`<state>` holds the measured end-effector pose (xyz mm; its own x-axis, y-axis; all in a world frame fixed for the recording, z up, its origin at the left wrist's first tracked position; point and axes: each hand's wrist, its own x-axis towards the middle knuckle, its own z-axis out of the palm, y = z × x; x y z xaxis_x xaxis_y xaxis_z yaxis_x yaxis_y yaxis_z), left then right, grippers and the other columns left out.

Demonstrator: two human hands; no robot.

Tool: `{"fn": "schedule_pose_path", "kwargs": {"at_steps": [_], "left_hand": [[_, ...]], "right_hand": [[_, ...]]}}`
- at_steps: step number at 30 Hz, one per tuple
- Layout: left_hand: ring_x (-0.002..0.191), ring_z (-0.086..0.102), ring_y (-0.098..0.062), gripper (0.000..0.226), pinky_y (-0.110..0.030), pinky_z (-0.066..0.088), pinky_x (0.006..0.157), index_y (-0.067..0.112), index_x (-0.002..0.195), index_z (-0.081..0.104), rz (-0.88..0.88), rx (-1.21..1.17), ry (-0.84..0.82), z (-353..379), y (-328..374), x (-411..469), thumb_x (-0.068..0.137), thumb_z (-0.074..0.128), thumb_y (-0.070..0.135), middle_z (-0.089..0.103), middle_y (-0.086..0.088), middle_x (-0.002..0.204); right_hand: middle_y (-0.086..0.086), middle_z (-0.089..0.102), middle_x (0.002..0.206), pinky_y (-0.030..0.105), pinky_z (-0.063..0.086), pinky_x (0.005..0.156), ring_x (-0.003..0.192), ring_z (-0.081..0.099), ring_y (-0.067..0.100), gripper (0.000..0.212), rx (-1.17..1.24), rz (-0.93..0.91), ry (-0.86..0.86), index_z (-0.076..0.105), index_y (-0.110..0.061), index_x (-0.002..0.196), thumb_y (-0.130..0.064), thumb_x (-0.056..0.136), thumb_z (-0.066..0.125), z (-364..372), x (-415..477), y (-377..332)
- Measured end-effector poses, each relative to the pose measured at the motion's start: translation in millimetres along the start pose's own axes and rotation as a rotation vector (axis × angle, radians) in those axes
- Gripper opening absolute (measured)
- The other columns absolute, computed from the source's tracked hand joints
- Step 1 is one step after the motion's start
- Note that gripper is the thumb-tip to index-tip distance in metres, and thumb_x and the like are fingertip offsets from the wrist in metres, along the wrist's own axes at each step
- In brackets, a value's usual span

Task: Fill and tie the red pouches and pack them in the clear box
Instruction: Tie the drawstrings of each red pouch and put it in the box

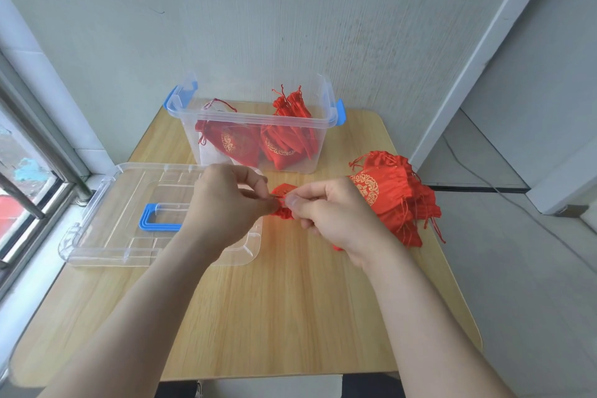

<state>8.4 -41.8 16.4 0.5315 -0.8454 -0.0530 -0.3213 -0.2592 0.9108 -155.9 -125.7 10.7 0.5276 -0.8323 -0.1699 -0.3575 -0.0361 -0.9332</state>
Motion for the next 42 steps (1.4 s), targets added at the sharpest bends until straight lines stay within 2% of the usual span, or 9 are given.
{"fn": "schedule_pose_path", "kwargs": {"at_steps": [4, 10, 13, 17, 22, 27, 34, 39, 42], "left_hand": [[0.077, 0.077, -0.002, 0.021, -0.025, 0.063, 0.080, 0.017, 0.075, 0.080, 0.134, 0.070, 0.021, 3.2, 0.7, -0.5, 0.083, 0.082, -0.003, 0.081, 0.010, 0.086], [0.080, 0.077, 0.001, 0.028, -0.020, 0.062, 0.081, 0.020, 0.093, 0.083, 0.268, 0.136, -0.065, 5.0, 4.5, -4.2, 0.087, 0.072, -0.005, 0.081, 0.014, 0.086], [0.088, 0.076, 0.002, 0.023, -0.021, 0.061, 0.084, 0.026, 0.096, 0.082, 0.306, 0.142, -0.120, 7.9, 6.7, -7.4, 0.084, 0.077, 0.007, 0.080, 0.017, 0.087], [0.081, 0.076, 0.002, 0.004, -0.025, 0.062, 0.079, 0.023, 0.087, 0.083, 0.299, 0.136, -0.103, 5.6, 4.5, -5.4, 0.089, 0.085, 0.026, 0.080, 0.016, 0.080], [0.076, 0.071, 0.002, 0.023, -0.027, 0.054, 0.072, 0.021, 0.077, 0.074, 0.179, 0.192, -0.099, 5.3, 0.9, -2.2, 0.095, 0.077, 0.036, 0.076, 0.014, 0.078], [0.081, 0.075, -0.014, 0.023, -0.049, 0.062, 0.084, 0.015, 0.083, 0.069, 0.104, 0.126, -0.052, 7.6, -1.8, -1.4, 0.101, 0.067, 0.028, 0.077, 0.006, 0.081], [0.063, 0.078, -0.017, 0.020, -0.051, 0.066, 0.073, 0.003, 0.093, 0.064, -0.022, 0.108, -0.022, 9.9, -1.5, -4.3, 0.105, 0.060, 0.018, 0.078, -0.005, 0.073], [0.060, 0.077, -0.021, 0.018, -0.050, 0.066, 0.070, 0.004, 0.093, 0.062, -0.056, 0.149, -0.019, 10.3, -2.6, -4.5, 0.105, 0.058, 0.016, 0.077, -0.006, 0.068], [0.055, 0.075, -0.023, 0.016, -0.046, 0.065, 0.062, 0.004, 0.095, 0.060, -0.061, 0.193, -0.042, 11.6, -2.5, -4.3, 0.106, 0.053, 0.014, 0.076, -0.006, 0.064]], "right_hand": [[0.003, 0.069, 0.070, 0.024, 0.042, 0.053, 0.062, 0.057, 0.013, 0.008, 0.266, 0.166, -0.032, 0.077, -0.006, 0.093, -0.010, 0.099, 0.072, 0.8, -1.6, -4.2], [0.005, 0.064, 0.067, 0.024, 0.036, 0.050, 0.057, 0.053, 0.013, 0.009, 0.436, 0.226, -0.034, 0.075, -0.003, 0.089, -0.006, 0.097, 0.072, 1.7, 2.7, -2.9], [0.005, 0.064, 0.068, 0.024, 0.036, 0.049, 0.056, 0.053, 0.012, 0.010, 0.450, 0.226, 0.009, 0.076, -0.001, 0.089, -0.007, 0.097, 0.072, 2.0, 4.7, -1.6], [0.003, 0.067, 0.069, 0.024, 0.038, 0.049, 0.057, 0.055, 0.012, 0.008, 0.454, 0.213, 0.053, 0.076, -0.002, 0.092, -0.009, 0.096, 0.075, 2.0, 4.4, -0.8], [-0.001, 0.071, 0.070, 0.024, 0.045, 0.053, 0.061, 0.060, 0.012, 0.008, 0.244, 0.196, 0.096, 0.080, -0.009, 0.092, -0.012, 0.096, 0.074, 1.8, 0.6, -0.3], [0.000, 0.075, 0.073, 0.020, 0.048, 0.052, 0.061, 0.065, 0.007, 0.012, 0.100, 0.134, 0.053, 0.080, -0.018, 0.088, -0.015, 0.098, 0.075, 2.1, -3.7, 0.1], [0.002, 0.079, 0.081, 0.035, 0.061, 0.073, 0.076, 0.075, 0.018, 0.013, -0.209, 0.073, 0.222, 0.082, -0.018, 0.089, -0.020, 0.097, 0.071, 4.1, 5.1, 16.0], [-0.003, 0.078, 0.078, 0.027, 0.059, 0.065, 0.080, 0.075, 0.018, 0.019, -0.419, 0.089, 0.256, 0.078, -0.011, 0.082, -0.009, 0.093, 0.063, 5.5, 5.9, 16.3], [-0.001, 0.078, 0.090, 0.040, 0.064, 0.080, 0.092, 0.075, 0.024, 0.021, -0.435, 0.091, 0.220, 0.071, -0.018, 0.085, -0.004, 0.091, 0.057, 9.4, 5.2, 15.6]]}}
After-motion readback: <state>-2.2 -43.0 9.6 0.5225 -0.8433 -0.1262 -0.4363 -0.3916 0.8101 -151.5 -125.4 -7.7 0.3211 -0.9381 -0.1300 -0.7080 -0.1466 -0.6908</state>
